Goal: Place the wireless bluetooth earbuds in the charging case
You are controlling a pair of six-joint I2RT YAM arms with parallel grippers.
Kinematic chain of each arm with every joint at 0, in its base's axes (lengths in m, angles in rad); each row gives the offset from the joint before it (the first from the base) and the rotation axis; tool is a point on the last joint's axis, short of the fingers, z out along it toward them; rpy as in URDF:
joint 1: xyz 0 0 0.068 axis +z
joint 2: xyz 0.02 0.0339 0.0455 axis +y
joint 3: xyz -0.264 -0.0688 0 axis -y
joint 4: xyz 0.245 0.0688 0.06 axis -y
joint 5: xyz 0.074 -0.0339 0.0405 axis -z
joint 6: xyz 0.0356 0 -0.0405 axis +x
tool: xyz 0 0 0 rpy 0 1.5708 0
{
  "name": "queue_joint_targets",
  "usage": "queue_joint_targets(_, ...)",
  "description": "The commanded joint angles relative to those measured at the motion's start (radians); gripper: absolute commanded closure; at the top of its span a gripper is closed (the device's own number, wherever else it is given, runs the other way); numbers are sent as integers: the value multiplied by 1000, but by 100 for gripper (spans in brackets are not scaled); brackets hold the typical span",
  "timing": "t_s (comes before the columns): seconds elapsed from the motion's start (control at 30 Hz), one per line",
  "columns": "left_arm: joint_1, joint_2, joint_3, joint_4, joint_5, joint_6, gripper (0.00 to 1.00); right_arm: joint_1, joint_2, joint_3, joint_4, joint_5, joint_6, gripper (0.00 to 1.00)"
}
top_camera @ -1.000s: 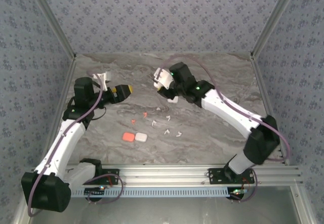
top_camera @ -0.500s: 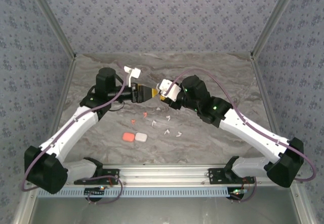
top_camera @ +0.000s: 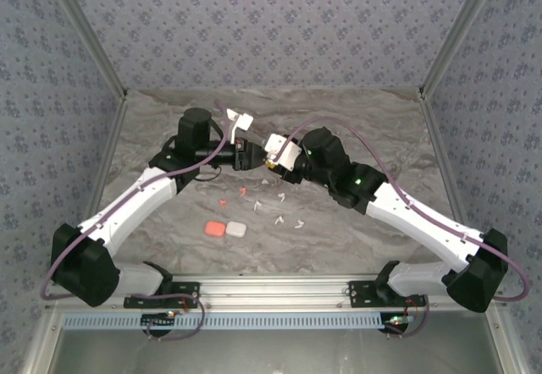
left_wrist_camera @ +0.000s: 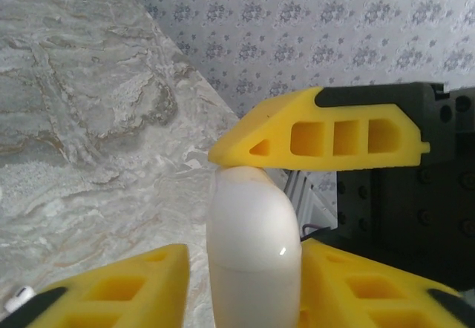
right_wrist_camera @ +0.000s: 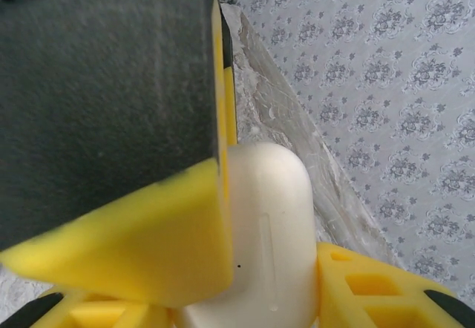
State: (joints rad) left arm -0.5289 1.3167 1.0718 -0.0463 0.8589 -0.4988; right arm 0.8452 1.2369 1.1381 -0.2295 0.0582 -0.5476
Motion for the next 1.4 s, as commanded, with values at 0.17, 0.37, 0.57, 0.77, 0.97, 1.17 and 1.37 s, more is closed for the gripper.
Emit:
queue_joint_targets(0.17, -6, 0, 36, 30, -10, 19, 78, -23, -21, 40, -75, -38, 48, 42)
queue_joint_targets(0.37, -8, -18, -21, 135, -72, 30, 86, -118, -105, 22, -141, -246, 150, 17)
queue_joint_targets(0.57, -47, -49, -112, 280, -145, 157, 95, -336, -196, -78, -1, -593, 391, 9)
queue_joint_targets(0.77, -96, -64, -150, 364, -160, 233, 100, -378, -191, -142, 117, -681, 529, 16)
queue_joint_targets(0.97, -120, -65, -141, 365, -142, 272, 100, -379, -149, -149, 148, -661, 559, 25)
queue_joint_targets(1.17, -130, -68, -141, 362, -127, 286, 100, -380, -121, -145, 160, -632, 565, 33)
queue_joint_targets(1.37, -136, -74, -141, 359, -116, 301, 100, -383, -107, -129, 148, -600, 555, 36)
